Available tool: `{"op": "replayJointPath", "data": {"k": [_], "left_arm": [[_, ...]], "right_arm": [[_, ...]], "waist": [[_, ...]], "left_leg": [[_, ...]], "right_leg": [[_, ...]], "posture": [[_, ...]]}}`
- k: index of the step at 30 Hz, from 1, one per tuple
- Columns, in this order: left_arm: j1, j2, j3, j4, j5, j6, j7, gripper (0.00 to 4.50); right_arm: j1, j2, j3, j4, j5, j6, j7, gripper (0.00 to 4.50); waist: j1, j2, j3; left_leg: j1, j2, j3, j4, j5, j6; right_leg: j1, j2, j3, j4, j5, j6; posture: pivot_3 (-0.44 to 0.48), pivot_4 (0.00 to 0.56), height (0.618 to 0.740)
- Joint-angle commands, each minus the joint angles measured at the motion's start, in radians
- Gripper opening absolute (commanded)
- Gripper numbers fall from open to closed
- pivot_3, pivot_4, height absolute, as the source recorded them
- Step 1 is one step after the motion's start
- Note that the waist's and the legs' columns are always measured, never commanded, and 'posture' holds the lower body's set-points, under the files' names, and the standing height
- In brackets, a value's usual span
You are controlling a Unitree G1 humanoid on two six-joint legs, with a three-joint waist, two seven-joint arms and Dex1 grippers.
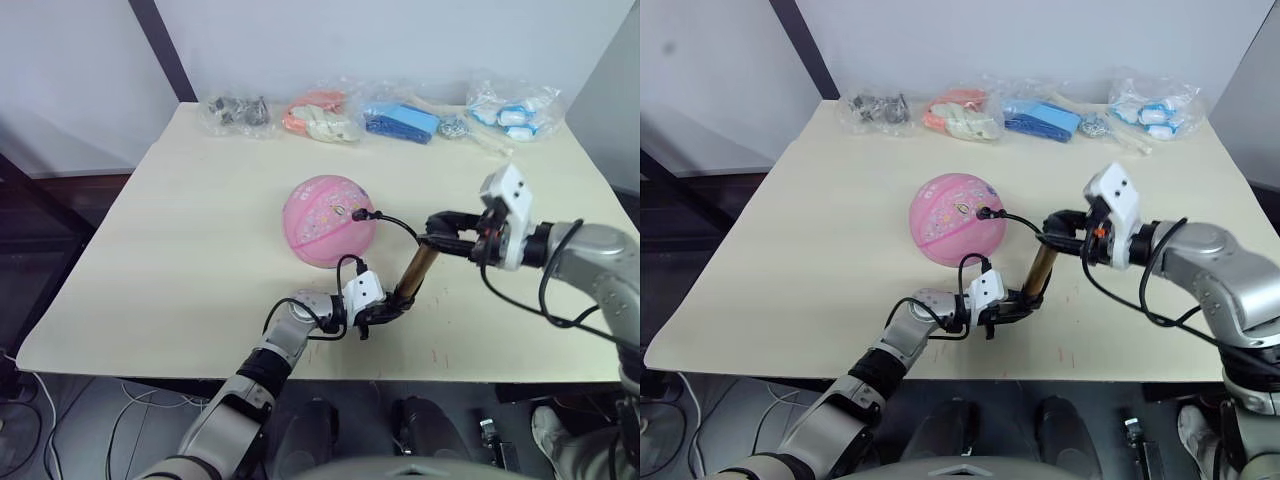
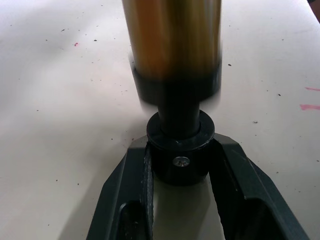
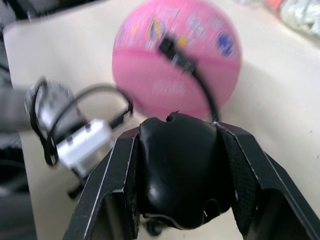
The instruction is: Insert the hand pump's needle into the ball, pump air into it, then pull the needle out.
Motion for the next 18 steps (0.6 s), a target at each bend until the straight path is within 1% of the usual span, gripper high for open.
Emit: {"op": "replayJointPath", "data": {"k": [1,6,9,11,14,16,18], "left_arm": [[0.032,0.020,-0.030,0.074,0.050,0.022,0.004,1.07],[0.031,0.022,-0.030,0.075,0.050,0.022,0.002,1.07],[0.037,0.024,-0.031,0.062,0.048,0.029,0.000,1.07],[0.038,0.024,-0.032,0.060,0.049,0.029,-0.001,1.07],[0.036,0.023,-0.031,0.069,0.049,0.024,0.000,1.07],[0.032,0.021,-0.030,0.084,0.049,0.015,0.004,1.07],[0.029,0.020,-0.029,0.095,0.050,0.008,0.007,1.07]], "right_arm": [[-0.132,-0.006,-0.135,-0.062,0.146,0.050,-0.031,1.65],[-0.221,-0.041,-0.167,-0.063,0.188,0.080,-0.056,1.65],[-0.252,-0.064,-0.140,-0.087,0.169,0.042,-0.045,1.65],[-0.223,-0.061,-0.103,-0.107,0.139,0.018,-0.044,1.65],[-0.146,0.010,-0.065,-0.113,0.126,0.000,-0.092,1.65],[-0.073,0.081,-0.039,-0.117,0.119,-0.021,-0.132,1.65],[0.001,0.119,0.002,-0.121,0.077,-0.062,-0.144,1.65]], "waist": [[0.000,0.000,0.002],[0.000,-0.001,0.003],[0.000,-0.001,0.003],[0.000,-0.001,0.003],[-0.001,-0.002,0.002],[-0.001,-0.003,0.001],[-0.002,-0.003,0.000]], "left_leg": [[-0.001,0.000,0.000,0.000,0.000,0.000],[-0.006,0.000,0.000,0.001,0.000,0.000],[-0.007,-0.001,0.000,0.001,0.000,0.000],[-0.007,-0.001,0.000,0.001,0.000,0.000],[-0.007,-0.001,0.000,0.001,0.000,0.000],[-0.006,-0.001,0.001,0.002,0.000,0.000],[-0.004,-0.001,0.001,0.002,0.000,0.000]], "right_leg": [[-0.001,0.000,0.000,0.000,0.000,0.000],[-0.005,0.000,-0.001,0.000,0.000,0.000],[-0.006,0.000,-0.001,0.000,0.000,0.000],[-0.006,0.000,-0.001,0.000,0.000,0.000],[-0.006,0.000,-0.001,0.001,0.000,0.001],[-0.006,0.000,0.000,0.002,0.000,0.001],[-0.004,0.000,0.000,0.003,0.000,0.001]], "posture": [[0.000,0.150,0.740],[0.000,0.150,0.740],[0.000,0.150,0.740],[0.000,0.150,0.740],[0.000,0.150,0.740],[0.000,0.150,0.740],[0.000,0.150,0.740]]}}
